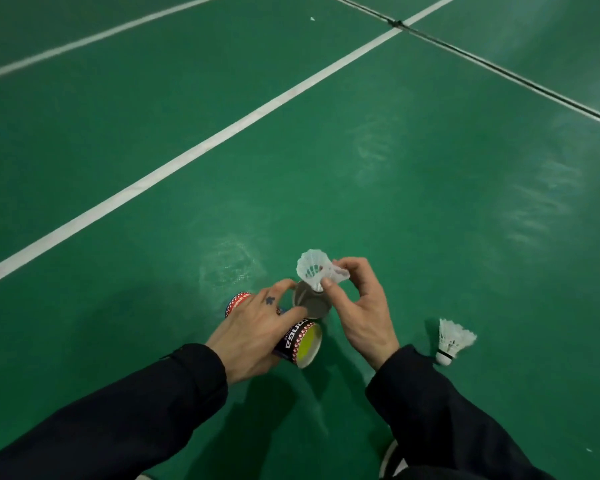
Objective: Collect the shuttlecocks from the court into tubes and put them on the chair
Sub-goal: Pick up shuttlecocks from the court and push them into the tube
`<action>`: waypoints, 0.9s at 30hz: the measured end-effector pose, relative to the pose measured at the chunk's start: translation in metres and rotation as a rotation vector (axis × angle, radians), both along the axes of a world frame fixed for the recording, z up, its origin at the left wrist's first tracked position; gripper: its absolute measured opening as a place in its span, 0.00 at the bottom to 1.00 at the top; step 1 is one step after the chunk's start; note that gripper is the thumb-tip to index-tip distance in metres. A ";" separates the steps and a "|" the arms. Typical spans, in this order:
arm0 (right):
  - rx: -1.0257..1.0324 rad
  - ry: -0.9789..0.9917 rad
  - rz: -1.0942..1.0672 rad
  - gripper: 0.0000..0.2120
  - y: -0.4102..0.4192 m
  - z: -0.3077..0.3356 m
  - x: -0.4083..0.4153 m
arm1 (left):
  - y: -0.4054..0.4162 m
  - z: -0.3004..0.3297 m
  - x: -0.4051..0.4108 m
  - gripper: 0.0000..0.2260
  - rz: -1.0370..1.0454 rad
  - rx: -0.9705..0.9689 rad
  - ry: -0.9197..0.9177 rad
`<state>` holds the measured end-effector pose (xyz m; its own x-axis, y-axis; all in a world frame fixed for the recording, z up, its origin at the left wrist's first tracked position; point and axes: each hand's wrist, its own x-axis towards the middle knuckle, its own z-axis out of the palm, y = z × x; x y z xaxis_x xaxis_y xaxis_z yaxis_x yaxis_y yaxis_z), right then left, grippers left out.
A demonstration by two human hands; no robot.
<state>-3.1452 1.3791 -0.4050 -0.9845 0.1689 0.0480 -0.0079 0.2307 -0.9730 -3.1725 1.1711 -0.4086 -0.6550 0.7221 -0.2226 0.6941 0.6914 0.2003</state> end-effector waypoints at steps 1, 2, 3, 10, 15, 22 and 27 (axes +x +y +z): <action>0.048 -0.021 0.011 0.07 -0.001 -0.004 0.002 | 0.001 0.000 -0.001 0.38 0.014 0.015 0.007; 0.102 -0.036 0.015 0.07 -0.001 -0.008 0.004 | 0.001 0.000 -0.002 0.38 0.023 0.030 0.023; 0.166 -0.046 0.015 0.08 -0.001 -0.011 0.005 | 0.002 0.000 -0.003 0.39 0.026 0.040 0.037; 0.273 0.033 -0.113 0.20 0.009 -0.010 0.022 | 0.004 -0.007 -0.005 0.43 -0.008 0.030 0.086; 0.423 -0.079 -0.493 0.18 0.072 -0.017 0.048 | 0.008 -0.006 -0.008 0.44 -0.005 0.030 0.082; 0.803 -0.710 -0.321 0.23 0.163 -0.052 0.095 | 0.009 -0.015 -0.008 0.45 -0.004 0.028 0.080; 0.754 -0.664 -0.343 0.05 0.153 -0.049 0.084 | 0.011 -0.011 -0.007 0.44 0.000 0.024 0.057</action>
